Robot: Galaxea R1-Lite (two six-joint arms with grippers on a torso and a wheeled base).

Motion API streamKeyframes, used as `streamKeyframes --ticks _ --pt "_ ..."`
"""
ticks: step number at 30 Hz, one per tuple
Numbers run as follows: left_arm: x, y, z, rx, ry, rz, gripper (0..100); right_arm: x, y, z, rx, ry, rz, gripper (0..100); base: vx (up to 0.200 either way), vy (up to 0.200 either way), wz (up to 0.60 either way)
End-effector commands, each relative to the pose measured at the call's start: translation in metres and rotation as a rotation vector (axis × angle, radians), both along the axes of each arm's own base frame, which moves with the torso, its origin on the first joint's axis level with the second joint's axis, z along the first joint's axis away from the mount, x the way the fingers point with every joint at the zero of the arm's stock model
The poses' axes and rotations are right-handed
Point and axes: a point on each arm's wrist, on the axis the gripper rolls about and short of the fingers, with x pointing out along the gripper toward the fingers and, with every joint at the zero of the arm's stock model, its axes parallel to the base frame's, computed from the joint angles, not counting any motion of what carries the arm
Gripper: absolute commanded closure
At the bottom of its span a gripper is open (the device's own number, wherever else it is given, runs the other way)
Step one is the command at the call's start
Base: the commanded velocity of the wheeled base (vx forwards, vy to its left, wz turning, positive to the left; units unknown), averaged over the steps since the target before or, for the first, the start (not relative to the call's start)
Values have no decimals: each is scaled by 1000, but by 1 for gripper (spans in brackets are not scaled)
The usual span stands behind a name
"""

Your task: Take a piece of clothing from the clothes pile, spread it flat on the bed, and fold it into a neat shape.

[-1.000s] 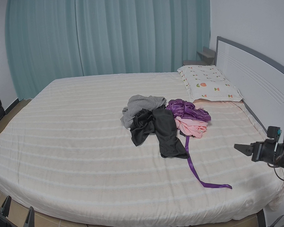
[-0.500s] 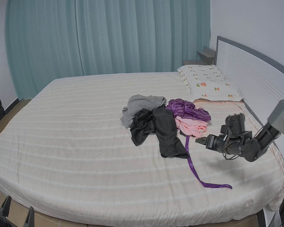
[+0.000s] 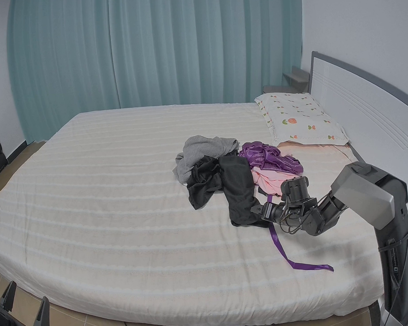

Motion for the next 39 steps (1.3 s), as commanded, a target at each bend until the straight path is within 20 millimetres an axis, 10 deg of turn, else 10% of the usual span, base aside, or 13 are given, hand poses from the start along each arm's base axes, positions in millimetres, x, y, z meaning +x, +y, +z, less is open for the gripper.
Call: streamKeyframes --ticks 1,14,15,30,39 --pt "1 0 -5 -1 8 0 0 6 15 -26 -16 29 22 0 0 0 0" --pt "1 0 -5 -1 8 0 0 17 20 -26 -36 17 43 0 0 0 0" --pt "1 0 -5 -1 8 0 0 17 20 -26 -36 17 43 100 0 0 0" --pt "1 0 -5 -1 8 0 0 5 25 1 130 55 -18 100 0 0 0" --pt "1 0 -5 -1 6 2 0 -54 11 72 277 70 -10 100 0 0 0"
